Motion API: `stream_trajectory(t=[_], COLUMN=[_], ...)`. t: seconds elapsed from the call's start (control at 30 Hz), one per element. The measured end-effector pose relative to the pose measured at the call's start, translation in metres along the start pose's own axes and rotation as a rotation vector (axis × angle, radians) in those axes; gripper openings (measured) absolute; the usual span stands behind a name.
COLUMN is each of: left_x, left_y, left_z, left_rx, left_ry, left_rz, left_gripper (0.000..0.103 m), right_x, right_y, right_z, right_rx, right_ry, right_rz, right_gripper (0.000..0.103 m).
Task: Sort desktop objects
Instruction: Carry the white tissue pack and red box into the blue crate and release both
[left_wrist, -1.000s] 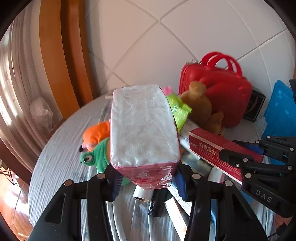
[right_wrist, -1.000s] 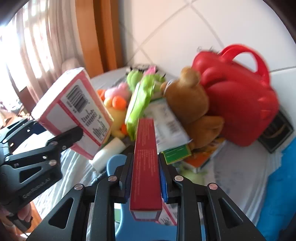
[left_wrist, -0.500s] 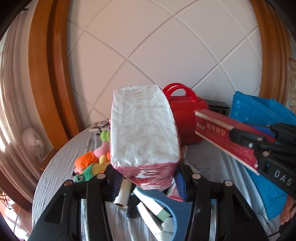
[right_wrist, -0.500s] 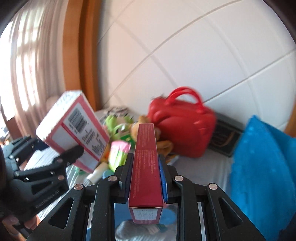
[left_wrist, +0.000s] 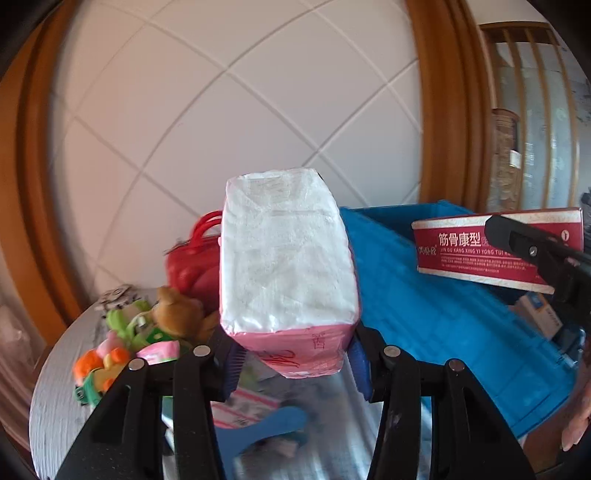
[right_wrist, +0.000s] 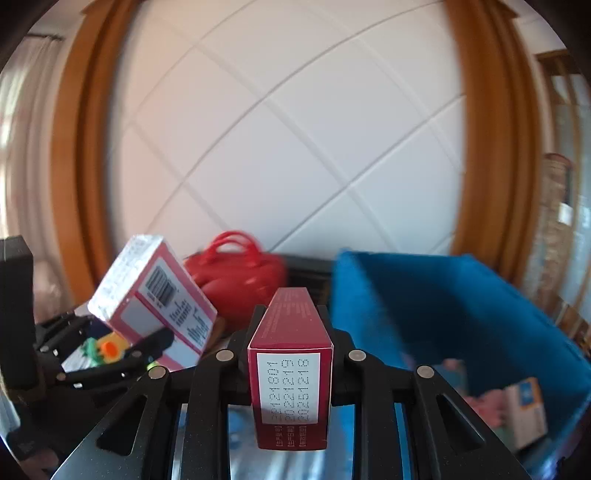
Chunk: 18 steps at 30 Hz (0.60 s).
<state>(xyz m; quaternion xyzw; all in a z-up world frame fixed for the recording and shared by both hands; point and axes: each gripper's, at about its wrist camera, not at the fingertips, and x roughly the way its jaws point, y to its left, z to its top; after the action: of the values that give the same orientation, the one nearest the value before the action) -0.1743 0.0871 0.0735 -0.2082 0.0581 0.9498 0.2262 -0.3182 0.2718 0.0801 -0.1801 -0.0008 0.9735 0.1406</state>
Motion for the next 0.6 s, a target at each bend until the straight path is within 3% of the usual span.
stream_trajectory(t=[0.17, 0.37, 0.6], left_x=[0.000, -0.007, 0.007], left_y=[-0.060, -0.132, -0.222], left_z=[0.021, 0.040, 0.049], left_rx=[0.040, 0.081, 0.141], left_ry=[-0.037, -0.078, 0.000], left_rz=[-0.084, -0.156, -0.232], left_gripper=[0.047, 0.047, 0.047], right_x=[-0.037, -0.060, -0.063], right_y=[-0.067, -0.145, -0.218], right_z=[0.002, -0.009, -0.021], right_rx=[0.057, 0.101, 0.102], right_ry=[-0.049, -0.045, 0.007], right_rz=[-0.121, -0.239, -0.295], right_gripper=[0.024, 0.024, 0.024])
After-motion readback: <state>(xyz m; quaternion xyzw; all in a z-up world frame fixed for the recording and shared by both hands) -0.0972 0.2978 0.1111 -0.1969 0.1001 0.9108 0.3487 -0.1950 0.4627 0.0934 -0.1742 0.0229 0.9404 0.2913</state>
